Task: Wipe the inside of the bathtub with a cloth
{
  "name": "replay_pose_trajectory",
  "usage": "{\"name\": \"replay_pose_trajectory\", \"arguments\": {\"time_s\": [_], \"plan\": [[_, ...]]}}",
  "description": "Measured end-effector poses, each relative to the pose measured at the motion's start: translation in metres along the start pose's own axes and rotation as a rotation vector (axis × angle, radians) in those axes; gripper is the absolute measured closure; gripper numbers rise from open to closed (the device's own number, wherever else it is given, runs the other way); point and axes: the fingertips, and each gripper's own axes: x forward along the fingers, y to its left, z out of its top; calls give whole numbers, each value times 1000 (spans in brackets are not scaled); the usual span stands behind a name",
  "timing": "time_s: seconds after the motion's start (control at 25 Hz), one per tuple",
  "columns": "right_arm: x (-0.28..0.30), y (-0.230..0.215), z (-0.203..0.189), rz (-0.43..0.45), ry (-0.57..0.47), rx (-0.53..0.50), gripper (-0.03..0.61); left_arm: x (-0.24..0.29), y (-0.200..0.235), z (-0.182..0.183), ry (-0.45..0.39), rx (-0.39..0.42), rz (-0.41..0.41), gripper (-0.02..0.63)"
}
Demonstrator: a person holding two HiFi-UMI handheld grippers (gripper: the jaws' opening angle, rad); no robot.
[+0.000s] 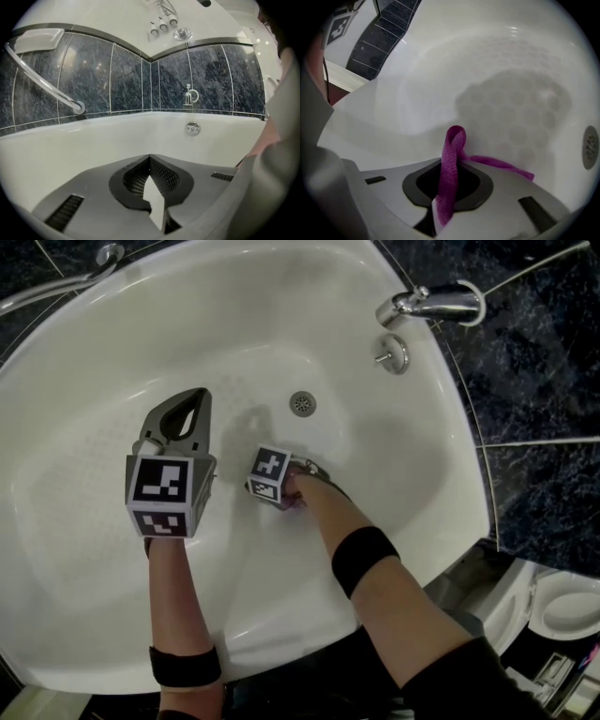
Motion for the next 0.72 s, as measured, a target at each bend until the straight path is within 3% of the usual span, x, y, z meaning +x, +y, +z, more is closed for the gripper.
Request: {"name": "replay_pose_trajectory", "arguments": {"time_s": [0.08, 0.2, 0.36, 0.52, 0.72], "plan": [[9, 20, 10, 49, 13, -44, 518, -2, 5, 0, -2, -9, 12, 617], [12, 26, 11, 50, 35, -75, 518, -5, 12, 0, -5, -23, 30, 617], [-4, 23, 18, 58, -45, -45, 518, -7, 15, 3, -12, -22, 33, 617], [-45, 26, 42, 26, -217, -39, 518, -7, 16, 1, -14, -32, 25, 617], [-144, 26, 64, -93, -515, -20, 517, -6, 15, -4, 3, -37, 33, 617]]}}
